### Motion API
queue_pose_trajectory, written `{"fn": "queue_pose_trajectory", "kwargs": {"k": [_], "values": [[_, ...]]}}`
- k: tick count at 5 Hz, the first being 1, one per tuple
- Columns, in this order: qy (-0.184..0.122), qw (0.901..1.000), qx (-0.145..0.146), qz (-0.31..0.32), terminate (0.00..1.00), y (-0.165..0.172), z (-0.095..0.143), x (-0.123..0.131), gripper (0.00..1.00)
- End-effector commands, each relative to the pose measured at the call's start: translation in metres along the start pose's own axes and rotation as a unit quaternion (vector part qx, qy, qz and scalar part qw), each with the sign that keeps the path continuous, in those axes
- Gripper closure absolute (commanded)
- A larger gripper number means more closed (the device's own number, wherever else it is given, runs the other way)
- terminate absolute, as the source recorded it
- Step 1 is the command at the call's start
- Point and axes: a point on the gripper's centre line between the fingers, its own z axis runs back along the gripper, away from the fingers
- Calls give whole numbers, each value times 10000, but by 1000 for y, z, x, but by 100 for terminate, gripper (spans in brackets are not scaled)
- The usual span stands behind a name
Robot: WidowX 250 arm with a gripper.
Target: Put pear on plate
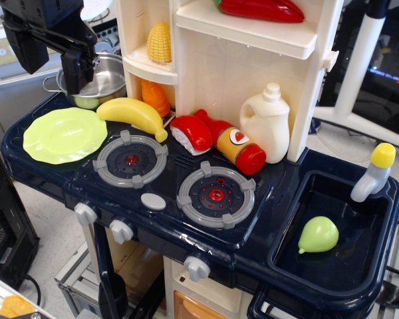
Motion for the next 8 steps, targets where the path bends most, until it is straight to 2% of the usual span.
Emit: {"fn": "queue_pose_trajectory", "kwargs": {"k": [1,2,3,4,5,6,7,8], "values": [[0,10000,0,0,0,0,0,0,0],[449,9988,-205,-18,0,-44,38,13,0],[344,9993,-146,-50,0,-91,62,14,0],[207,9995,-208,151,0,-141,63,7,0],[-53,9975,-221,670,0,-194,52,-2,0],[-225,9969,-400,642,0,-247,45,2,0],[-558,9969,-450,326,0,-281,28,12,0],[-777,9951,-597,120,0,-296,9,22,0]]}}
